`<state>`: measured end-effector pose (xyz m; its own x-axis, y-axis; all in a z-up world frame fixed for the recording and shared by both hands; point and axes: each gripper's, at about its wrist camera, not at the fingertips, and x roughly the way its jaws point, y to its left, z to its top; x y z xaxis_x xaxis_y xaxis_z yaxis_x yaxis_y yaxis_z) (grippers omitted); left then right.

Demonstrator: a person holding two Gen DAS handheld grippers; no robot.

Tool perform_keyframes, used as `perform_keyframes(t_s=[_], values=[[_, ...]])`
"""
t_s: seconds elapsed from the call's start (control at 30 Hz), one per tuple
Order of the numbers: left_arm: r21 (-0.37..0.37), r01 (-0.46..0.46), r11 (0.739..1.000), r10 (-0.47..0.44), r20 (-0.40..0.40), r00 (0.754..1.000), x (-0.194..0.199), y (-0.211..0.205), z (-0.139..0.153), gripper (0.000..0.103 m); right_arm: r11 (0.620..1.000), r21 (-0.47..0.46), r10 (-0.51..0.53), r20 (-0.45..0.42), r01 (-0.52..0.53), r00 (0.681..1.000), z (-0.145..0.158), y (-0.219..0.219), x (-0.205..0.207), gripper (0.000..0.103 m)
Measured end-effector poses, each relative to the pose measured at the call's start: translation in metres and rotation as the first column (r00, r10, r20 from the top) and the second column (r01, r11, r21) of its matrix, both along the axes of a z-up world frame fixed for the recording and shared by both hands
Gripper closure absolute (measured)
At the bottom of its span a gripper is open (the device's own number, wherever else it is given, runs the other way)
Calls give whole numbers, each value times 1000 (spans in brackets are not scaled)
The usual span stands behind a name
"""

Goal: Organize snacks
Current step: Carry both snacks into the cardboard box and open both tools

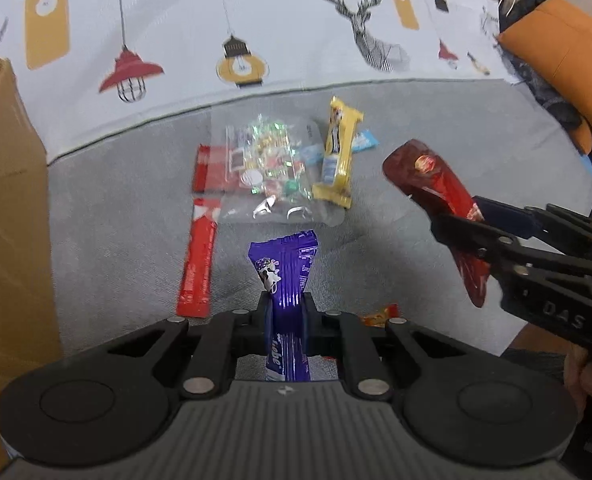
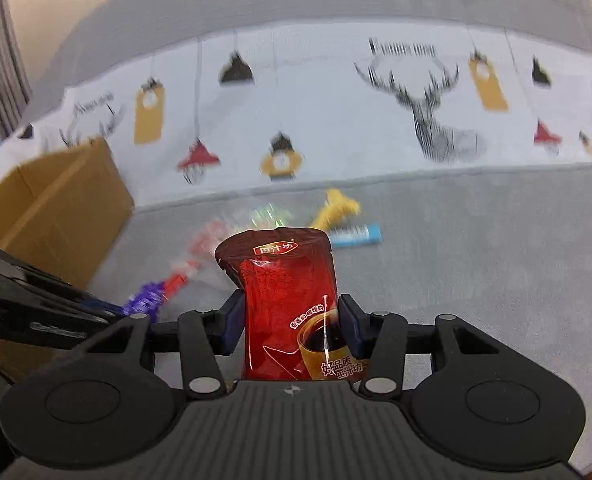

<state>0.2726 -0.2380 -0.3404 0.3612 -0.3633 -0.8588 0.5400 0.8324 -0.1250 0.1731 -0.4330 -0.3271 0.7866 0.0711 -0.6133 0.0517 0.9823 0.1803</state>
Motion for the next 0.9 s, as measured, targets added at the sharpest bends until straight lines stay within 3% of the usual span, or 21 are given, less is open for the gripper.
perform_keyframes(t_s=[0.13,0.27,0.57,0.77,0.9], values=[[-49,-36,998,36,15,999,-4,20,25,89,999,27,-31,48,30,998,20,14,-11,52],[-100,-61,993,70,94,993,-14,48,68,89,999,38,-29,99,26,995,47,34,-21,52],[-228,-99,969,153,233,960,-57,139,170,90,999,19,39,274,-46,961,138,129,-46,52],[-236,-80,969,160,343,926,-84,203,228,90,994,15,98,367,-111,925,191,198,-52,52],[-234,-91,968,181,399,899,-94,240,250,90,984,-20,172,394,-179,903,217,233,-53,52]])
